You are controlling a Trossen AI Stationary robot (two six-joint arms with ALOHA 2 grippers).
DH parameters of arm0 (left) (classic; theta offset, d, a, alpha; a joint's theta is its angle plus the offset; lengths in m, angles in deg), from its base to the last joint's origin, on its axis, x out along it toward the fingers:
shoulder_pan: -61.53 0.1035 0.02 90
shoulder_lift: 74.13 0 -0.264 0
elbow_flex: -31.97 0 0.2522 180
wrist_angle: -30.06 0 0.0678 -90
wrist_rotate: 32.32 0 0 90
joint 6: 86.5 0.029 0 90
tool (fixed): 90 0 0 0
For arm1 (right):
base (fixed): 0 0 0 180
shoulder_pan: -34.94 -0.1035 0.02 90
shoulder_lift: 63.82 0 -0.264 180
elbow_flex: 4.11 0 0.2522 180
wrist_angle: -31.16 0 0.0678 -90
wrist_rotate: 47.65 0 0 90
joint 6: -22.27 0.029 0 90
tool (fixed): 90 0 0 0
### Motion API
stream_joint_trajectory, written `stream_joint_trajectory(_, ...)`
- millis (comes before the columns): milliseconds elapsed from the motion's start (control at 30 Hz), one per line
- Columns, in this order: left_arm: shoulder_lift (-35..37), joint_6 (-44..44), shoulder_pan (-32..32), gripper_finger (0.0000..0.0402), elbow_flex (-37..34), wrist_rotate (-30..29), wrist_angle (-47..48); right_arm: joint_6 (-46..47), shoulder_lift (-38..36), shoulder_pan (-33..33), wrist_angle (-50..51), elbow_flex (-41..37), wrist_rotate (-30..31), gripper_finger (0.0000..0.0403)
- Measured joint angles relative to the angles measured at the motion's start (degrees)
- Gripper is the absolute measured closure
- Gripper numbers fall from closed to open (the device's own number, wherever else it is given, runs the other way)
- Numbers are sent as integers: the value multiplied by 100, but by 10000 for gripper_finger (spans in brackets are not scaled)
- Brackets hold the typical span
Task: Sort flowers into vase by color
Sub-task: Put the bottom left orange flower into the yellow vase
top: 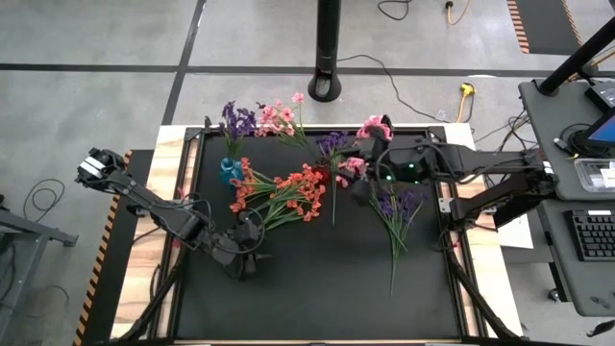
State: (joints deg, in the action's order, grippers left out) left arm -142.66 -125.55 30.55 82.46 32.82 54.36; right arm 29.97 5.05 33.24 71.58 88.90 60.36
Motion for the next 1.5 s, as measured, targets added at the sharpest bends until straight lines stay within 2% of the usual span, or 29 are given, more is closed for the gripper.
stream_joint_trajectory(167,-101,68,0,171,-2,-39,-326,79,-149,-270,174,125,-25,163)
stream_joint_trajectory(267,-407,350,-4,171,-2,-203,-812,167,-181,-493,203,126,-31,163)
stream_joint_trajectory(367,-707,496,-4,171,17,-211,-887,196,-207,-703,213,126,-30,164)
stream_joint_trajectory(567,-1119,177,-26,171,364,35,-345,394,-213,-1079,340,260,-32,165)
stream_joint_trajectory(833,-1622,99,-76,171,811,48,346,629,-203,-1495,555,287,-30,167)
stream_joint_trajectory(1067,-1979,99,-76,171,1196,46,906,1254,-195,-1659,1225,287,-21,170)
stream_joint_trajectory(1267,-2216,104,-112,171,1222,35,1092,1815,-195,-1889,1963,287,-196,172)
stream_joint_trajectory(1500,-2322,74,-112,171,1207,-628,1916,2115,-191,-2126,2101,45,-190,172)
